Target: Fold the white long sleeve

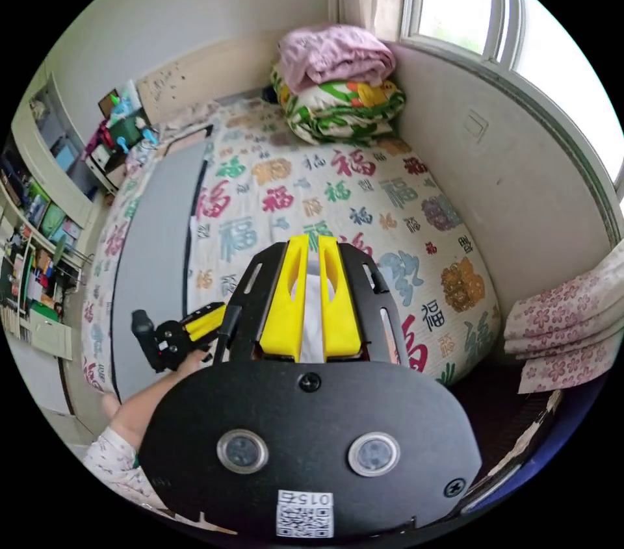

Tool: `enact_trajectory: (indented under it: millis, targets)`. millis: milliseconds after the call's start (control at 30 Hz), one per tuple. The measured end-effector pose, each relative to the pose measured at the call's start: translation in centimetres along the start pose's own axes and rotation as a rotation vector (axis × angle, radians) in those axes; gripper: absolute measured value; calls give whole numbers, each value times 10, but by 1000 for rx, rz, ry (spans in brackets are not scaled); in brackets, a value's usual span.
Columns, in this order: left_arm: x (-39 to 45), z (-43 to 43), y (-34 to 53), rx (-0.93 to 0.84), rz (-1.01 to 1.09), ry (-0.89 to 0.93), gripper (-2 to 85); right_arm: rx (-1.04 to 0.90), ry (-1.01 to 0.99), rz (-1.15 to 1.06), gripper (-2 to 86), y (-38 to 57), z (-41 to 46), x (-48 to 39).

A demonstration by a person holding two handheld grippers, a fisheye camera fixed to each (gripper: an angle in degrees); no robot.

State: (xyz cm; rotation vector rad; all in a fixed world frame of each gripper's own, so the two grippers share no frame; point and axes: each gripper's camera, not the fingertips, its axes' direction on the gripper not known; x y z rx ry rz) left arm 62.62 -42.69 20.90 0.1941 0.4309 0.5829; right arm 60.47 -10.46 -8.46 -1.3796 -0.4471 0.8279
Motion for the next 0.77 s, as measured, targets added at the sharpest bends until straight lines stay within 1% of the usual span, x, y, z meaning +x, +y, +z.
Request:
enact_trajectory:
  millis: [67, 100, 133, 167, 200, 267, 300, 333, 367, 400, 467, 500, 567, 600, 667, 700, 767]
  targets:
    - [4, -63, 20, 26, -20, 3, -8, 71, -45, -4, 21, 12, -28, -15]
    - [5, -80, 25, 34, -23, 6, -8, 82, -57, -8, 19, 16, -33, -19]
    - [9, -115, 35, 53, -23, 11, -8, 102, -67, -20, 15, 24, -40, -28]
    - [14, -152, 48, 76, -22, 6, -8, 126, -63, -39, 13, 34, -45, -38]
    - [17, -170, 55, 88, -21, 1, -8, 138, -58, -49, 11, 40, -46, -43]
    - [29, -249, 88, 139, -7, -6, -8, 208, -72, -97, 7, 69, -42, -66]
    - [33, -268, 99, 154, 3, -1, -8, 232, -90, -119, 6, 78, -39, -72]
    - [40, -308, 123, 187, 23, 5, -8, 263, -118, -167, 5, 98, -29, -84]
    - [48, -347, 150, 216, 40, -6, -8, 309, -113, -221, 4, 122, -16, -96]
    - [51, -367, 165, 230, 49, -21, -8, 336, -91, -253, 3, 135, -9, -103]
    - [67, -442, 230, 270, 84, -115, -8, 408, 32, -354, 0, 194, 30, -129]
    - [71, -460, 248, 275, 93, -144, -8, 425, 49, -371, -1, 210, 42, -133]
    - [82, -532, 326, 279, 101, -257, -8, 494, 27, -443, -4, 277, 87, -146]
    - [84, -550, 347, 279, 97, -281, -7, 508, 11, -457, -4, 293, 99, -148]
    - [91, -625, 437, 268, 79, -366, -7, 580, 15, -522, -6, 355, 149, -161]
    - [92, -645, 460, 266, 66, -392, -6, 596, 31, -521, -7, 369, 162, -165]
    - [104, -722, 556, 261, -2, -525, -5, 669, 44, -505, -9, 417, 217, -175]
